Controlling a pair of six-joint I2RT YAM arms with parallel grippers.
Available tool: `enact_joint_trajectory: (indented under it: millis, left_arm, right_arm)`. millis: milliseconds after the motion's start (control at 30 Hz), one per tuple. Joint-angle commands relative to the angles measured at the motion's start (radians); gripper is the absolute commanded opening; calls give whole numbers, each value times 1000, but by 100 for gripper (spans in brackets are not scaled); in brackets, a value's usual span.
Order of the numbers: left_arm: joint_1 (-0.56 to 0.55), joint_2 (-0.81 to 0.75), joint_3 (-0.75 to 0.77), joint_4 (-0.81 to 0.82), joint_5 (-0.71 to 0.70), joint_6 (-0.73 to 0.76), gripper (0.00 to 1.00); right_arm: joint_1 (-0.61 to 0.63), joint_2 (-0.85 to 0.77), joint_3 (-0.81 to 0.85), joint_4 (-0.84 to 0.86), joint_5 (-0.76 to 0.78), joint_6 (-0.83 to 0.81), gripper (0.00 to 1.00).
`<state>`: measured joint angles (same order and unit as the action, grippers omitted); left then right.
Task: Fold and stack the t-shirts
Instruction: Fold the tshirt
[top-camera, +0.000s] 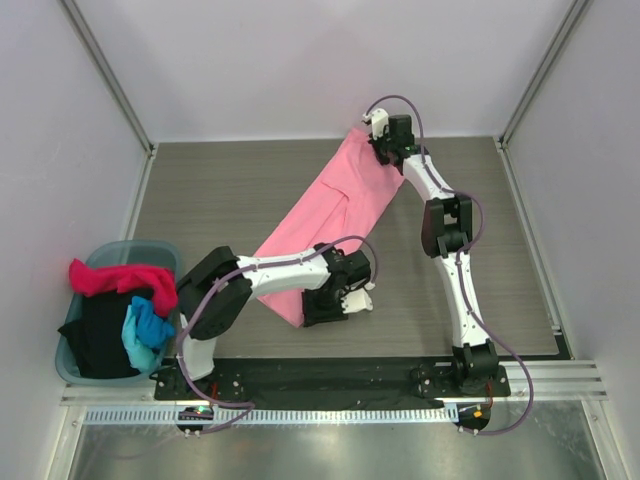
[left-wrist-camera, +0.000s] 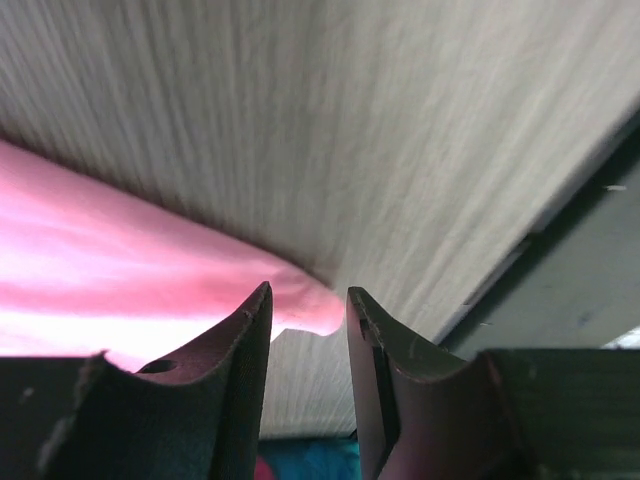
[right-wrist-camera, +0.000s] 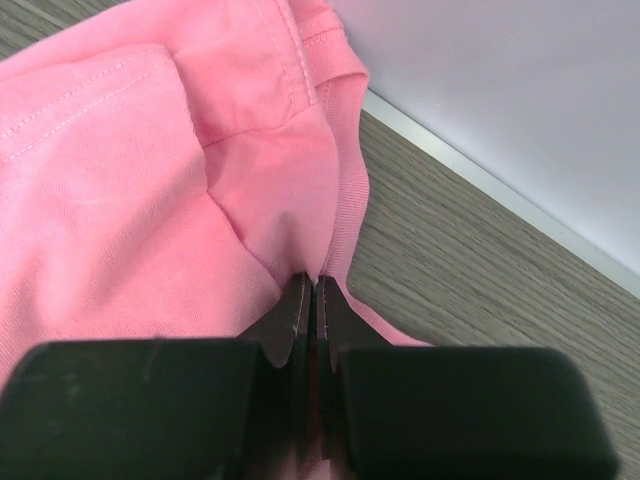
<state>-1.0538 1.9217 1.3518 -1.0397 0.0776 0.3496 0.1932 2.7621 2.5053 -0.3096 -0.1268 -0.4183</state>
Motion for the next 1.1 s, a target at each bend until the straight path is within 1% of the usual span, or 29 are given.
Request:
enact_joint_trajectory:
  millis: [0,233,367,433,500,533,567,633,667,733,900,1067]
  left_arm:
    - [15,-1,-25,53,-111,-24,38]
    - [23,22,-40,79,-162,-27,40]
    - [26,36,-43,86,-167,-27,43]
    - [29,49,-42,83,-144,-31,43]
    - [29,62,-36,66,-112,-32,37]
    - [29,71,-30,61,-96,-32,27]
    - [29,76,-26,52,-49,-35,21]
    - [29,76,-19,44,0,-41,10]
    - [26,76,-14,41,40,-49,7]
    - [18,74,-11,38,77,-50,1]
    - [-14,91,20,35,178,-52,0]
    - [-54,134,115,40,221,-52,0]
  right_arm:
    - [0,-44,-16,26,-10,18,1]
    - [0,-47,-23,21,-27,26,1]
    - [0,-48,-26,15,-34,29,1]
    - [0,-48,-29,12,-36,30,1]
    - [0,-53,-33,10,-36,30,1]
    - [0,-53,-33,10,-36,29,1]
    - [0,-50,-31,10,-37,24,1]
    - [-1,-39,-23,21,-36,24,1]
    - [0,-36,-13,24,-34,26,1]
    - [-1,-22,-8,55,-34,47,1]
    - [5,8,23,127,-65,96,1]
    - [15,25,38,194,-94,127,1]
